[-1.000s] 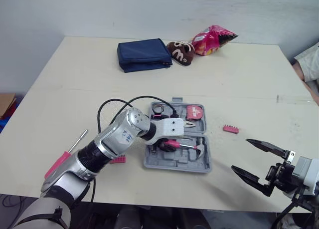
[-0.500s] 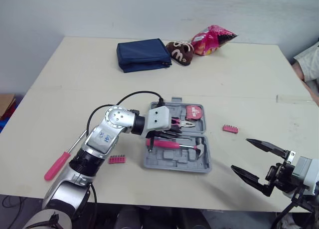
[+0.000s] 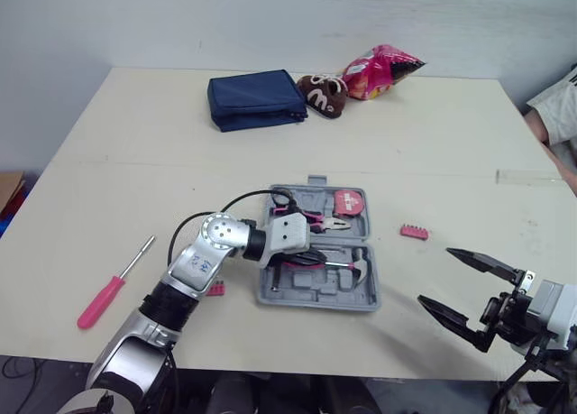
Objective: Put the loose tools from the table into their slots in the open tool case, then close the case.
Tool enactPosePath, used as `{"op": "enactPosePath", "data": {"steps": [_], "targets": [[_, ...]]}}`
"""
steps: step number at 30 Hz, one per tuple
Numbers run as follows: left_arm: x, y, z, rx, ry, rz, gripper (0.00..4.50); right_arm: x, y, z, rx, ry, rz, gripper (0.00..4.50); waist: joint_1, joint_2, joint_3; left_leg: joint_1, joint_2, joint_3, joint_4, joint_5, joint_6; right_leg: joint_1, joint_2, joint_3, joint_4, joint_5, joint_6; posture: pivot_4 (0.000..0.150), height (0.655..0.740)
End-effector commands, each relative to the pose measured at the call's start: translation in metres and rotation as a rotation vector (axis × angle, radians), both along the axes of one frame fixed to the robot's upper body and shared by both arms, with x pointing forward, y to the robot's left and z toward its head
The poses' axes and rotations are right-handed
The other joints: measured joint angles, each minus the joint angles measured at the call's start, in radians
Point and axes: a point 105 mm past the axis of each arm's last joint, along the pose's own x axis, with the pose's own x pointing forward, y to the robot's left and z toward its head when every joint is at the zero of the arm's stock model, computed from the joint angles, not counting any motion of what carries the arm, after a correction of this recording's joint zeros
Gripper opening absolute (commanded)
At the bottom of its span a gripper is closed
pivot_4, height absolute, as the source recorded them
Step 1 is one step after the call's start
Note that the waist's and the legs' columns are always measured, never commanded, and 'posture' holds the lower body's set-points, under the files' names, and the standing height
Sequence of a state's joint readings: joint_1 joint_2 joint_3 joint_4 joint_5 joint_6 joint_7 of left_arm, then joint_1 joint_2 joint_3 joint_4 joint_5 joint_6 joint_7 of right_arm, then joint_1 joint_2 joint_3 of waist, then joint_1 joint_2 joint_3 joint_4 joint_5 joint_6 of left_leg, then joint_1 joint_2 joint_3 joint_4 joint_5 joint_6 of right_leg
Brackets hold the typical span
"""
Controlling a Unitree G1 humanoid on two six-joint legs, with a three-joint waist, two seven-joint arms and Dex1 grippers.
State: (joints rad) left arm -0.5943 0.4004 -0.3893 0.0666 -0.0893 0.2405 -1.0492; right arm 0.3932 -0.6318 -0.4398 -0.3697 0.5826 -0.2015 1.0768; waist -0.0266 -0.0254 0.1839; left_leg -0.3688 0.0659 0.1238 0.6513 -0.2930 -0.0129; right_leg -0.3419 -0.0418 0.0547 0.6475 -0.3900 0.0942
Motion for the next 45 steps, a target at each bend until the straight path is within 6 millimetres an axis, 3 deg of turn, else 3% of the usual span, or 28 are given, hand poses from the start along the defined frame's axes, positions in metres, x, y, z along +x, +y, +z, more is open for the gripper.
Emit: {"op": "enactPosePath", "data": {"steps": [1, 9, 14, 20, 24, 27, 34, 45], "targets": [[0.001, 0.001, -0.005, 0.013, 0.019, 0.021, 0.02, -0.001, 0.004, 0.010, -0.007, -0.037, 0.013, 4.50, 0.000, 0.000, 0.000, 0.000, 0.000, 0.000, 0.000, 0.000, 0.000, 0.000, 0.000, 0.000, 0.000, 0.000, 0.000, 0.150, 0.7400], [-0.007, 0.013, -0.031, 0.141, 0.041, -0.003, 0.02, 0.000, 0.003, 0.011, -0.004, -0.035, -0.002, 4.50, -0.002, 0.000, -0.001, 0.001, 0.000, 0.000, 0.000, 0.000, 0.000, 0.001, 0.000, 0.000, 0.000, 0.000, 0.000, 0.150, 0.7400], [0.001, 0.020, -0.042, 0.160, 0.091, 0.095, 0.02, 0.001, 0.000, 0.010, -0.004, -0.039, -0.024, 4.50, -0.003, 0.002, -0.003, 0.003, 0.001, 0.000, -0.001, 0.000, 0.000, 0.002, 0.001, 0.000, 0.000, 0.000, 0.000, 0.150, 0.7400], [-0.006, 0.022, -0.065, 0.250, 0.164, 0.112, 0.02, 0.001, 0.000, 0.011, -0.004, -0.046, -0.028, 4.50, -0.003, 0.002, -0.017, 0.005, 0.000, 0.000, -0.002, 0.000, 0.000, 0.005, 0.001, 0.001, 0.000, 0.000, 0.000, 0.150, 0.7400], [-0.013, 0.026, -0.079, 0.311, 0.203, 0.106, 0.02, 0.001, 0.000, 0.012, -0.005, -0.048, -0.030, 4.50, -0.003, 0.001, -0.020, 0.017, 0.001, 0.000, -0.006, -0.007, 0.005, 0.019, 0.000, 0.000, -0.006, -0.001, -0.002, 0.150, 0.7400], [-0.016, 0.025, -0.087, 0.325, 0.246, 0.147, 0.02, 0.002, 0.000, 0.012, -0.005, -0.050, -0.031, 4.50, -0.003, 0.002, -0.028, 0.018, 0.002, 0.000, -0.007, -0.011, 0.005, 0.024, 0.000, -0.001, -0.009, -0.001, -0.003, 0.150, 0.7400], [-0.027, 0.018, -0.096, 0.380, 0.280, 0.111, 0.02, 0.003, 0.000, 0.012, -0.002, -0.054, -0.032, 4.50, -0.003, 0.002, -0.038, 0.032, 0.003, 0.000, -0.012, -0.017, 0.003, 0.042, -0.002, -0.002, -0.019, -0.002, -0.005, 0.150, 0.7400], [-0.047, 0.026, -0.120, 0.502, 0.480, 0.153, 0.02, 0.003, -0.002, 0.009, 0.002, -0.058, -0.036, 4.50, -0.001, 0.003, -0.060, 0.035, 0.003, -0.003, -0.024, -0.019, 0.002, 0.044, -0.003, -0.008, -0.027, -0.010, -0.015, 0.150, 0.7400]]}}
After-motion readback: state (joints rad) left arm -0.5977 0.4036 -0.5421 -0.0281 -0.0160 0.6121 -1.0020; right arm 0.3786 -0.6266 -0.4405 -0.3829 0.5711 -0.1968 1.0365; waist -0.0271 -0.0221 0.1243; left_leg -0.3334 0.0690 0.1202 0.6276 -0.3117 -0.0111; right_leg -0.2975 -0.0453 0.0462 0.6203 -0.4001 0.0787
